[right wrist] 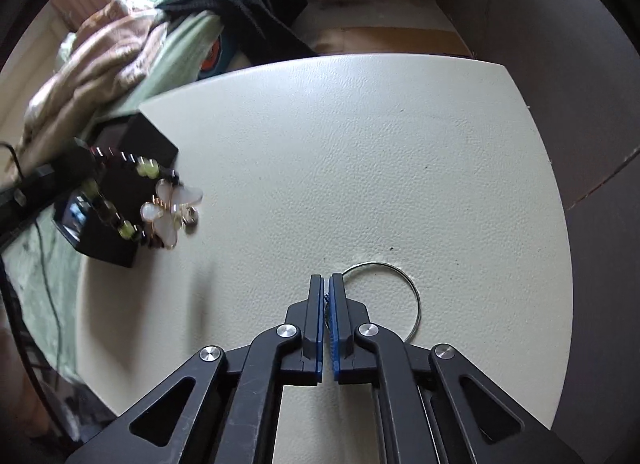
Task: Organize jewelry
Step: 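Carry the bead bracelet to the box with the left tool while the right tool grasps the silver hoop, then lower the bracelet and hoop into the black box and open both tools, then grasp the white butterfly pendant on the table with the left tool, then carry the pendant into the box with the left tool while the right tool grasps the small silver bead, then release the pendant and silver bead into the black box, opening both tools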
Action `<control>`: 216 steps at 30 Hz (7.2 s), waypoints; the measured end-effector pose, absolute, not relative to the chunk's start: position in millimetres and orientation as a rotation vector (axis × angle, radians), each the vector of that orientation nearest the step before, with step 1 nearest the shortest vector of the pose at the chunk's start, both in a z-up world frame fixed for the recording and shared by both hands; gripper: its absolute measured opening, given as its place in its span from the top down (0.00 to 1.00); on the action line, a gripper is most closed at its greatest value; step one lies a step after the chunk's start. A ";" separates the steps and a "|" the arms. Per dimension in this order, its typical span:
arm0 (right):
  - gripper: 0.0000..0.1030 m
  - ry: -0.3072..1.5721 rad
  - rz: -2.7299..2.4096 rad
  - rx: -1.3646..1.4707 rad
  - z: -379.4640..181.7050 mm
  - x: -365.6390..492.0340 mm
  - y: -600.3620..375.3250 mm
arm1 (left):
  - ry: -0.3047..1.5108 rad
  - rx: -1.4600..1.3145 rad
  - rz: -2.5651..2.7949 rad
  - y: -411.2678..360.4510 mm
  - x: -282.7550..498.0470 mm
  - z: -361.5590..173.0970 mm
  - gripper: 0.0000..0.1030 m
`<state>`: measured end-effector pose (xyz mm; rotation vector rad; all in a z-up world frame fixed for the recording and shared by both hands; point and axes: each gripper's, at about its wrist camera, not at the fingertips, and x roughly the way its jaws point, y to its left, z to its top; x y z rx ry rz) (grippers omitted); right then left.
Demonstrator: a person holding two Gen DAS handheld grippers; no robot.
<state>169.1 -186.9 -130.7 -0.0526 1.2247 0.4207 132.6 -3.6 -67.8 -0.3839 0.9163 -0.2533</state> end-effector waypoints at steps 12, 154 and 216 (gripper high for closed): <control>0.97 1.114 0.523 0.201 -88.3 159.0 -223.9 | 0.999 -0.285 -0.178 -13.9 136.7 -92.7 0.92; 0.40 1.132 0.479 0.281 -90.6 161.4 -198.7 | 0.959 -0.379 -0.035 19.9 123.8 -68.1 0.74; 0.86 0.904 0.770 0.197 -49.7 155.5 -67.9 | 0.878 -0.578 0.078 141.8 104.7 -56.4 0.52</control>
